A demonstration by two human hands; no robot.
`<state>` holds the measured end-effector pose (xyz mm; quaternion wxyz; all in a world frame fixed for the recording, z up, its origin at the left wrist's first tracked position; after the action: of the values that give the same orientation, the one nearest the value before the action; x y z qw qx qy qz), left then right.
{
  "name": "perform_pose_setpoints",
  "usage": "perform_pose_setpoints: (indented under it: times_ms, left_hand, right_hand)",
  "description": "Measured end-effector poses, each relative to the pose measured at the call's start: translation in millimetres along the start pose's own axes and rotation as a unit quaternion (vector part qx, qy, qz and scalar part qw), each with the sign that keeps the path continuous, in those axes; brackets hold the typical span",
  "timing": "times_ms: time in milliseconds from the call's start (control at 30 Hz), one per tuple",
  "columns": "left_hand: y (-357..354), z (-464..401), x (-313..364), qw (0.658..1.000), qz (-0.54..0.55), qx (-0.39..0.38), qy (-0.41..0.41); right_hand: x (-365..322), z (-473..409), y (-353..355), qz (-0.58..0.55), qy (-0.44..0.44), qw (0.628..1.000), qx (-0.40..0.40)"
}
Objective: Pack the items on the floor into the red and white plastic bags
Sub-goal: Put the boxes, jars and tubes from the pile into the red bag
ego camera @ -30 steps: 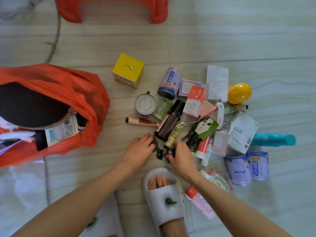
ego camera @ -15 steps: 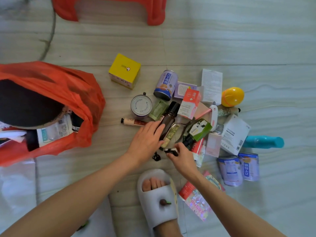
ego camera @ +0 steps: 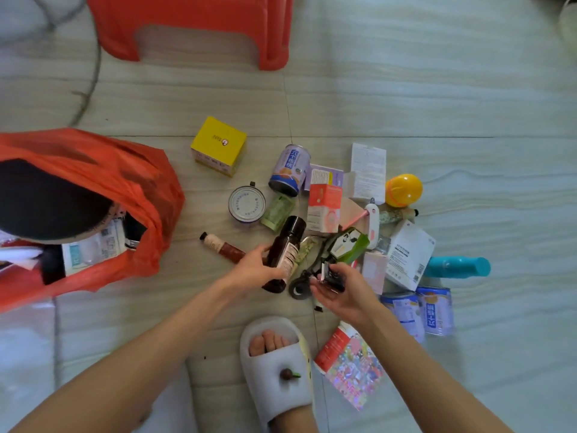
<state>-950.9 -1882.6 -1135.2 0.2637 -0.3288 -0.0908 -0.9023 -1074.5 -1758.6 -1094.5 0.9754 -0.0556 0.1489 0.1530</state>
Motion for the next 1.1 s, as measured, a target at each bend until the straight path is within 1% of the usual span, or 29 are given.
perform_pose_setpoints:
  times_ms: [67, 167, 233, 300, 367, 467, 533, 633, 733, 800, 833, 900, 1000, 1100]
  left_hand:
    - [10, 21, -2, 0.995, 0.086, -0.027, 0.03]
    - [27, 56, -9, 0.985, 0.167, -0.009, 0.028]
    - [41, 85, -16, 0.974, 0.223, -0.01, 0.032]
    - [61, 117, -23, 0.968, 0.248, -0.024, 0.021]
    - [82, 148, -33, 0.969, 0.242, -0.039, 0.005]
    - [105, 187, -48, 0.97, 0.239, -0.039, -0.021]
    - [114, 209, -59, 0.965, 0.258, -0.017, -0.036]
    - [127, 235, -73, 0.947, 0.314, 0.024, -0.056]
    - [141, 253, -97, 0.917, 0.386, 0.069, -0.066]
    - [150, 261, -108, 0.896, 0.426, 0.104, -0.067]
    - [154, 262, -111, 0.884, 0.446, 0.129, -0.065]
    - [164, 261, -114, 0.864, 0.467, 0.182, -0.053]
    - [181, 251, -112, 0.85, 0.465, 0.243, -0.044]
    - [196, 237, -105, 0.847, 0.449, 0.279, -0.057]
  right_hand:
    - [4, 7, -5, 0.014, -0.011, 1.0, -0.02]
    - [11, 22, -20, 0.057, 0.008, 0.998, -0.037]
    - [13, 35, -31, 0.097, 0.026, 0.994, -0.054]
    - [14, 50, -45, 0.127, 0.034, 0.987, -0.092]
    - [14, 68, -61, 0.158, 0.042, 0.977, -0.138]
    - [15, 98, -88, 0.228, 0.064, 0.948, -0.213]
    - [18, 119, -111, 0.268, 0.072, 0.926, -0.254]
    - [22, 148, -147, 0.322, 0.091, 0.893, -0.3]
    - [35, 171, -188, 0.392, 0.121, 0.851, -0.326]
    - [45, 180, -214, 0.422, 0.136, 0.83, -0.338]
    - [49, 182, -225, 0.425, 0.138, 0.827, -0.34]
    - [53, 183, -246, 0.415, 0.148, 0.833, -0.334]
    - [54, 175, -270, 0.424, 0.205, 0.829, -0.3]
    - [51, 161, -287, 0.411, 0.296, 0.828, -0.241]
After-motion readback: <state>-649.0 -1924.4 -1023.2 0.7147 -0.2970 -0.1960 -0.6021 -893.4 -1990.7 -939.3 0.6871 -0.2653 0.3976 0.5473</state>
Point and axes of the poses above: each hand's wrist, its own z-axis away from the middle knuckle, its own y-axis out of the back of the hand, x = y × z, the point moved 1 cm from there along -z, towards the middle knuckle
